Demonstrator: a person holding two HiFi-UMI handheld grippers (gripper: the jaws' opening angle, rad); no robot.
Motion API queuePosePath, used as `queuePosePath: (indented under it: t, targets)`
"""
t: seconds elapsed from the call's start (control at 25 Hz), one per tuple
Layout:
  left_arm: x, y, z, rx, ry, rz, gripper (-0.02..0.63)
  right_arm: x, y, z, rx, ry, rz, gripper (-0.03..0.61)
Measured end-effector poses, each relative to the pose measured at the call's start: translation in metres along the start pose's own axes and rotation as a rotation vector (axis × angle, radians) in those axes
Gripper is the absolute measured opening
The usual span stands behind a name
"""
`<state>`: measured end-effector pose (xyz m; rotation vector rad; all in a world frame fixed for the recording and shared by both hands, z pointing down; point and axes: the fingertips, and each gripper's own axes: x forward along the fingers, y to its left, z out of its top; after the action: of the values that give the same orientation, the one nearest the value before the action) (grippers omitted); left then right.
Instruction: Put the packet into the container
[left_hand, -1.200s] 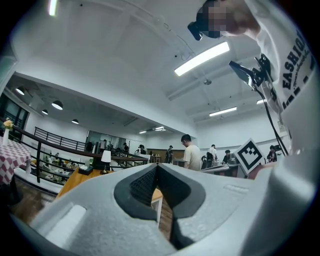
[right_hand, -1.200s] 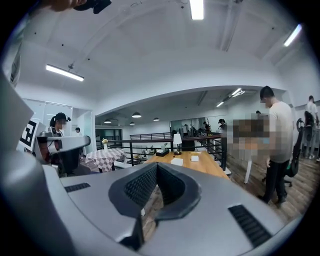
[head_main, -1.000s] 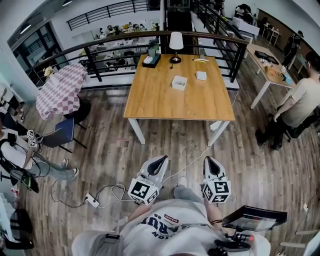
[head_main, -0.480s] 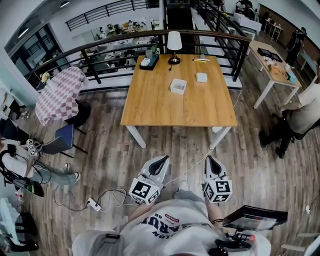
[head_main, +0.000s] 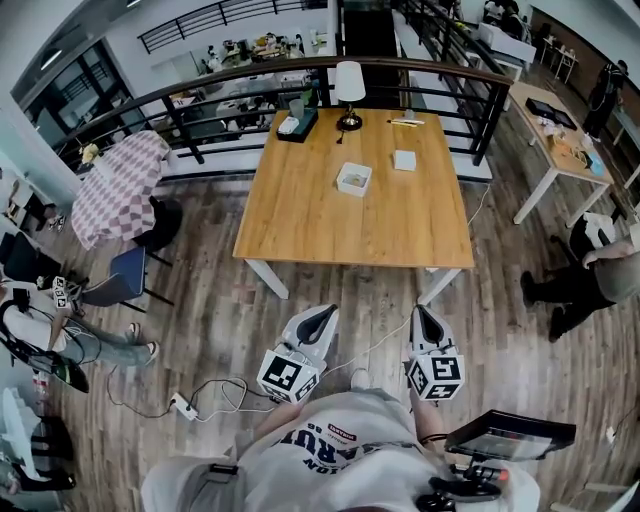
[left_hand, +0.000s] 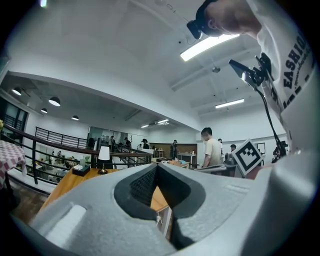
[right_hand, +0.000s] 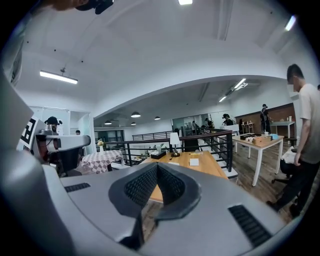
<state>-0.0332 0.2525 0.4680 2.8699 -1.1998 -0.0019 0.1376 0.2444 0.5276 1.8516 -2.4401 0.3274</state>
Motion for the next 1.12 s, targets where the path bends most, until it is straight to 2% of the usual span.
queuePosePath:
  t: [0.12,0.32,0.52,0.84,1.12]
  targets:
    - [0.019,-0.001,-0.003,-0.011,0.008,0.010,-0.001,0.012,-0.018,-0.001,-0.004,-0.001,0.015,0.007]
    - [0.046,-0.009,-0.006,0.013,0.002,0.000,0.000,0.030,-0.040,-0.003,-0.010,-0.009,0.038,0.008]
    - [0.052,-0.011,-0.017,-0.025,0.006,0.015,-0.001,0.038,-0.042,-0.012,-0.015,0.002,0.064,0.007]
    - [0.053,-0.008,-0.022,-0.025,0.031,0.030,-0.001,0.044,-0.036,-0.020,-0.003,0.034,0.109,0.006]
    - [0.064,0.000,-0.022,0.000,0.052,0.011,-0.001,0.053,-0.058,-0.028,0.007,0.036,0.058,0.006]
